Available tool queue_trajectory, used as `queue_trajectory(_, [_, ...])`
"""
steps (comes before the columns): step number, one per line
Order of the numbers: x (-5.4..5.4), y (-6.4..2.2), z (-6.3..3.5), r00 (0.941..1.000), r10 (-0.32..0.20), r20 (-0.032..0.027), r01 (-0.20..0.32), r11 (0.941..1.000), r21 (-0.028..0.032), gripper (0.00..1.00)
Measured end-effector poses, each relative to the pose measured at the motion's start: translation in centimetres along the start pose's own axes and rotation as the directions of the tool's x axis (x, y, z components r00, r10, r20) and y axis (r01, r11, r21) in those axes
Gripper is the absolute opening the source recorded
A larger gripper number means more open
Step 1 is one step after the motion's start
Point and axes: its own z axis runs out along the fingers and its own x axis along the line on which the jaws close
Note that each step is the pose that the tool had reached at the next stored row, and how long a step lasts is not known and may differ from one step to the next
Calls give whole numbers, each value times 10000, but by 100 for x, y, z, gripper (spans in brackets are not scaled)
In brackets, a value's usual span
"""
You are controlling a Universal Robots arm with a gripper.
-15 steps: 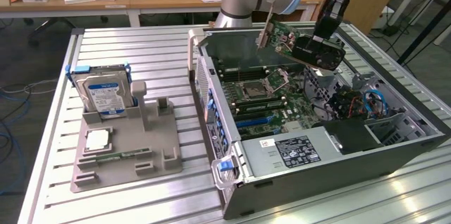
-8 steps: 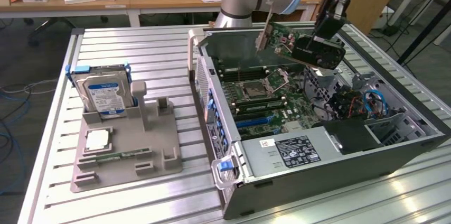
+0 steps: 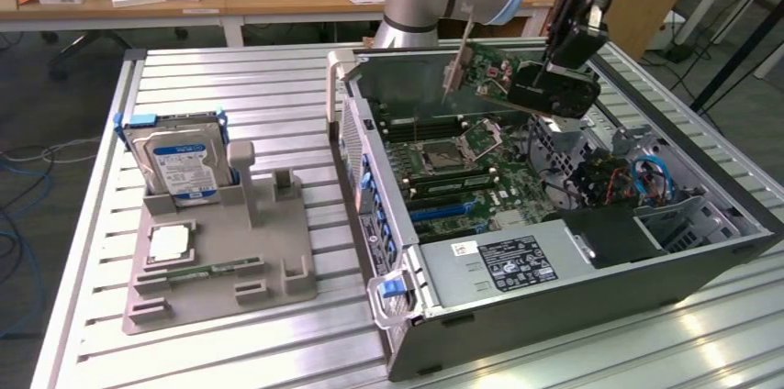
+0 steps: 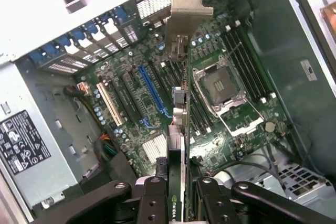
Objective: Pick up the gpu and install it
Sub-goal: 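Insert the gpu into the slot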
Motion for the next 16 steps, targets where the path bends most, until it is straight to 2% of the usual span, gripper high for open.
queue_trajectory(4, [0, 0, 0, 9988, -499, -21, 499, 9988, -2, 26])
queue_trajectory(8, [0, 0, 1, 9950, -1002, -41, 1002, 9950, -6, 26])
queue_trajectory(12, [0, 0, 1, 9886, -1502, -61, 1502, 9886, -11, 26])
queue_trajectory(16, [0, 0, 2, 9799, -1993, -80, 1993, 9799, -16, 26])
